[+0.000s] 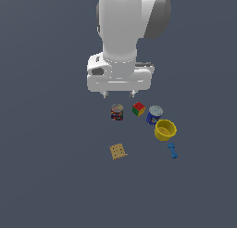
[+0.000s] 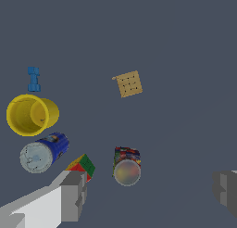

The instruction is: Pick up a designated object from a clutter of objects.

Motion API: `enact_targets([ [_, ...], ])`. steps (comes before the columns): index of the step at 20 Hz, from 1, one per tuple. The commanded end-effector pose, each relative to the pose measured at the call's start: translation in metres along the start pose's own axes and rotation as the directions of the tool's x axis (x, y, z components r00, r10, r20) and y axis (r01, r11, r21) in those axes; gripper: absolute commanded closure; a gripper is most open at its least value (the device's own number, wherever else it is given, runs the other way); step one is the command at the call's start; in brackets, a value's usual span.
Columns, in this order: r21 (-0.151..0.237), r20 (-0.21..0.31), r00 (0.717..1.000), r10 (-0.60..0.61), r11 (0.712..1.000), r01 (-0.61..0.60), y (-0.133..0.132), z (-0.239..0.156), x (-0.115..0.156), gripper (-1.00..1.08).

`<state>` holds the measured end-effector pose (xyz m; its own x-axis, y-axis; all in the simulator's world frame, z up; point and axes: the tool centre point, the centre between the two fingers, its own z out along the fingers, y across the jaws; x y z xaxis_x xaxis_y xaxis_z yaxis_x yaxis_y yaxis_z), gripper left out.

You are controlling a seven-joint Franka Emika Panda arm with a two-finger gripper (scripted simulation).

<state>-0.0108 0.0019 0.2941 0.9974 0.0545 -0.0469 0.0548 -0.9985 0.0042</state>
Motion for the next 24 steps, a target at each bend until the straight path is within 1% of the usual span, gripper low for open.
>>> enact_targets([
  [1,0.000,0.000,1.000,0.002,1.000,-0.002,0.000,0.000,0.000,-0.92],
  [6,-0.002,-0.001,1.000,0.021,1.000,-0.021,-0.006,0.006,0.000,-0.92],
  [12,-0.006,-0.005,0.998,0.069,0.998,-0.069,-0.022,0.020,0.001,-0.92],
  [18,-0.011,-0.012,0.990,0.144,0.990,-0.144,-0.047,0.041,0.000,-0.92],
  [24,-0.012,-0.021,0.973,0.231,0.973,-0.232,-0.077,0.067,-0.004,-0.92],
])
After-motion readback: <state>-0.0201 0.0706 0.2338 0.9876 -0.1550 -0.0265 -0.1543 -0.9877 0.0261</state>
